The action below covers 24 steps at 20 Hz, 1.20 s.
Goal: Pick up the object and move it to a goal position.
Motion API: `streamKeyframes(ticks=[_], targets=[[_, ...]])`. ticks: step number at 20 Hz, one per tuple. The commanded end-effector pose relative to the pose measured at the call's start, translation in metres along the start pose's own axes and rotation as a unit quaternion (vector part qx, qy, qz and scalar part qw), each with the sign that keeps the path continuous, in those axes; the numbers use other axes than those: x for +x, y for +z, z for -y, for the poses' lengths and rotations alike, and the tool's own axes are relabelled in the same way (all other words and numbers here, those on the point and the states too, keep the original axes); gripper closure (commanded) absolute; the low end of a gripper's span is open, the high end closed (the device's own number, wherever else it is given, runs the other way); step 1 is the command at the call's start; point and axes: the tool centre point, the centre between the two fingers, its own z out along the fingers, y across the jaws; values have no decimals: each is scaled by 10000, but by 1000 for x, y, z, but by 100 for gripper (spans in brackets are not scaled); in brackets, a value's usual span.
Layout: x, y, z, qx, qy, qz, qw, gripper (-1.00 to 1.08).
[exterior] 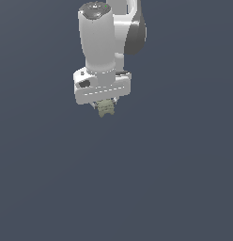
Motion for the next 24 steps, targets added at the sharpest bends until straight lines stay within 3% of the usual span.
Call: streamKeyframes(ticks=[1, 15, 24], targets=[[0, -27, 5, 0, -1, 5, 10000, 108], [8, -169, 26, 3, -4, 5, 10000, 108], [14, -224, 33, 5, -3, 4, 10000, 108]])
